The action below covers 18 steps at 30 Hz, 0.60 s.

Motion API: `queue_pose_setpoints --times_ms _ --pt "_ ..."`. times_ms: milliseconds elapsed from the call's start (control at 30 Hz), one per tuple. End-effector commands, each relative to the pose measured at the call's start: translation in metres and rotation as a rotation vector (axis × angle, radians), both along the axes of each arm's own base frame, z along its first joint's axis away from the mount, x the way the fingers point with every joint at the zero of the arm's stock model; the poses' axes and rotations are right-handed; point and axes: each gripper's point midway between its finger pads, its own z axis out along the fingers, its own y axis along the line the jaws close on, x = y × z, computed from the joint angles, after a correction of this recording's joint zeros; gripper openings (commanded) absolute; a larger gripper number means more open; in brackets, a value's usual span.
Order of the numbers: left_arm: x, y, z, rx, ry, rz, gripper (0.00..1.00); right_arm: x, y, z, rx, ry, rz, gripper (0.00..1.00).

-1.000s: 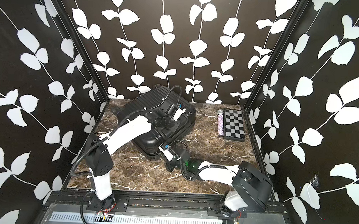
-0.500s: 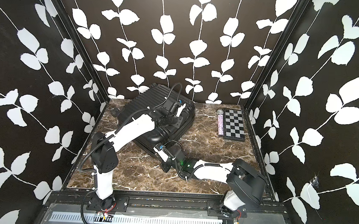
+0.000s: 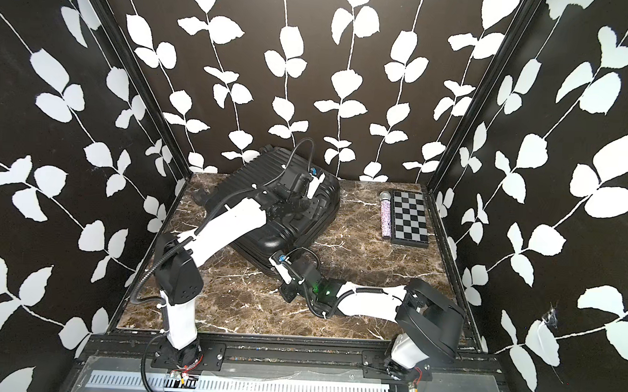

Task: Close the suitcase zippers
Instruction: Zip the zipper on the suitcase.

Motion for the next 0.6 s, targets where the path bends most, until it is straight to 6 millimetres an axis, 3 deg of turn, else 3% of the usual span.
queue_pose_setpoints --times_ms 0,133,267,433,567 --pt "-0.002 0.045 0.069 -0.029 -0.111 0.002 0.86 -0.003 0.0 0.008 0.029 -0.004 -0.006 0.0" --pt "-0.003 0.09 0.086 -0.022 -0.114 0.039 0.87 0.003 -0.008 0.003 0.02 0.009 -0.044 0.0" --pt "0.004 0.157 0.087 0.043 -0.124 0.158 0.89 0.008 -0.017 0.001 0.02 0.019 -0.076 0.0" --pt "0.019 0.249 0.077 -0.066 -0.023 0.317 0.89 0.01 -0.025 -0.001 0.013 0.023 -0.098 0.0" --pt "0.028 0.296 0.06 -0.077 0.017 0.404 0.89 0.012 -0.029 -0.001 0.008 0.025 -0.111 0.0"
